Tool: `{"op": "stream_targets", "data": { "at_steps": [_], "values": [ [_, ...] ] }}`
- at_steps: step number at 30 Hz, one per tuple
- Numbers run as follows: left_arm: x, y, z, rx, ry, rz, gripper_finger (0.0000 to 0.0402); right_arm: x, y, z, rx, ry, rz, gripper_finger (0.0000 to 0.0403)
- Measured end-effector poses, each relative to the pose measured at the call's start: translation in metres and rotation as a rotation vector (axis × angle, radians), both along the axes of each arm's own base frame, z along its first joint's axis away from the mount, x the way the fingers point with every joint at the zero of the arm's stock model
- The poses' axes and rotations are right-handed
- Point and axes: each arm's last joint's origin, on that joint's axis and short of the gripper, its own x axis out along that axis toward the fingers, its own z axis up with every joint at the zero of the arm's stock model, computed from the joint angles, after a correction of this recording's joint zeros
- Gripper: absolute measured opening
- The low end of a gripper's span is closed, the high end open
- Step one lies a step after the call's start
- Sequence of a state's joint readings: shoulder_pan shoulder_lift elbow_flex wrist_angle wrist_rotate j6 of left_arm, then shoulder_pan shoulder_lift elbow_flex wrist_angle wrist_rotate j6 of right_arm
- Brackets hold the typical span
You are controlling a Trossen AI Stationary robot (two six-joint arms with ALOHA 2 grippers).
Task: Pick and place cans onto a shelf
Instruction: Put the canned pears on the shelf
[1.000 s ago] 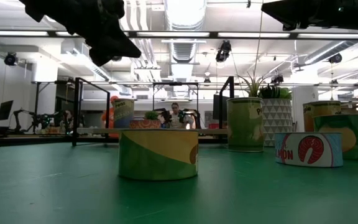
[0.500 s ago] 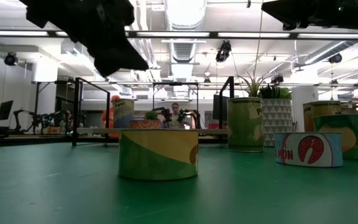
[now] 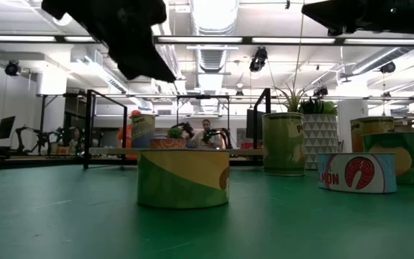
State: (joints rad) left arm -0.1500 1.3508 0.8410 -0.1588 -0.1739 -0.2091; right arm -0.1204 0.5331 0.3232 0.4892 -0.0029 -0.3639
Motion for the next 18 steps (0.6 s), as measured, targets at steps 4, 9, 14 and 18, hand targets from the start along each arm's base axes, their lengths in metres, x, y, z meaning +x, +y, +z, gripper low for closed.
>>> {"op": "stream_targets", "data": {
  "at_steps": [4, 9, 14, 18],
  "values": [
    [-0.012, 0.002, 0.019, 0.044, -0.057, -0.038, 0.0000, 0.006, 0.002, 0.011, 0.046, 0.002, 0.048, 0.0018],
    [-0.031, 0.005, 0.047, 0.130, -0.169, -0.080, 0.0000, 0.028, 0.013, 0.021, 0.104, 0.096, 0.146, 0.0018],
    [-0.054, 0.012, 0.072, 0.223, -0.270, -0.010, 0.0000, 0.055, 0.035, 0.019, 0.185, 0.328, 0.207, 0.0018],
    [-0.075, 0.016, 0.087, 0.250, -0.317, 0.022, 0.0000, 0.069, 0.056, 0.021, 0.282, 0.589, 0.109, 0.0018]
  ]
}}
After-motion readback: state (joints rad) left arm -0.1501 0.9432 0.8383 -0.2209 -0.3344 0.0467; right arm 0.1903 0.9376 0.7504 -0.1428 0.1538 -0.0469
